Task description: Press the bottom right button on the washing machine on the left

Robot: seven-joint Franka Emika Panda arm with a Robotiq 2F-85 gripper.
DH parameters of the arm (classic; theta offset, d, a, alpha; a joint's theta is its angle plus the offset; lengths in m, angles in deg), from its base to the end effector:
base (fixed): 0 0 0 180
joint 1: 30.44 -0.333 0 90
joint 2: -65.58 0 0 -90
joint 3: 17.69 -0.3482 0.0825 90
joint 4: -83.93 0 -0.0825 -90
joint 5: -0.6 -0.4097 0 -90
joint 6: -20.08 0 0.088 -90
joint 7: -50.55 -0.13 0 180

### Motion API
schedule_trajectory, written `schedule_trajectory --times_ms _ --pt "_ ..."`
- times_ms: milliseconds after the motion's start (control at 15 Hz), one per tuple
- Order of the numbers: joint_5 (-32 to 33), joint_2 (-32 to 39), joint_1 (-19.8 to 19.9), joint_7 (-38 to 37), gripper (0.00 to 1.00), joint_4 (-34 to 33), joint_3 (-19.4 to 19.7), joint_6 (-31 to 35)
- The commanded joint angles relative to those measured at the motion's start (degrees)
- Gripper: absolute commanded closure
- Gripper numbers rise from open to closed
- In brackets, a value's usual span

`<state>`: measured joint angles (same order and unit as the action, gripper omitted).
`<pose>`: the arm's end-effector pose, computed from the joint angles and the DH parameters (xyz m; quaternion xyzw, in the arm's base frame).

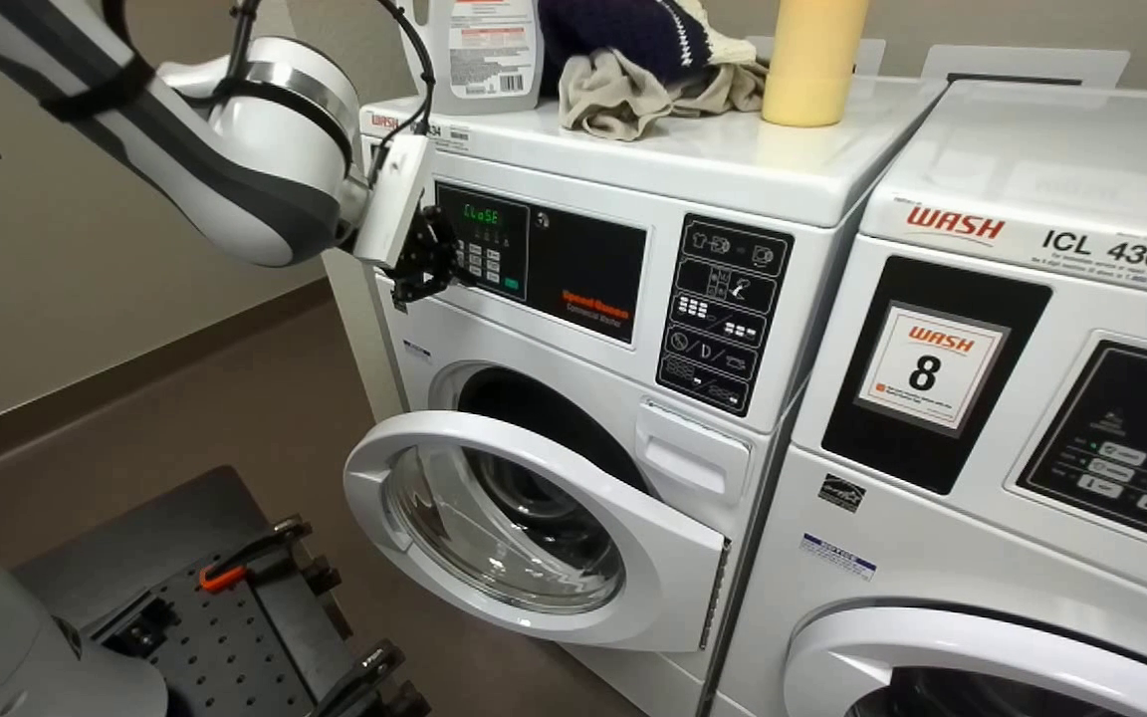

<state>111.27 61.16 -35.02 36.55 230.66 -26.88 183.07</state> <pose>0.4270 0.1482 0.2831 0.5589 0.7301 0.1858 0.3465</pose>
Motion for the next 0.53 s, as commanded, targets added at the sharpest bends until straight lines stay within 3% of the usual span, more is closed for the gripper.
schedule_trajectory --times_ms 0,467 --pt "3.76 3.16 -0.29 -2.63 1.00 -2.64 -0.27 -2.36" --pt "6.40 6.42 -0.70 -2.42 1.00 -5.84 -0.42 -3.58"
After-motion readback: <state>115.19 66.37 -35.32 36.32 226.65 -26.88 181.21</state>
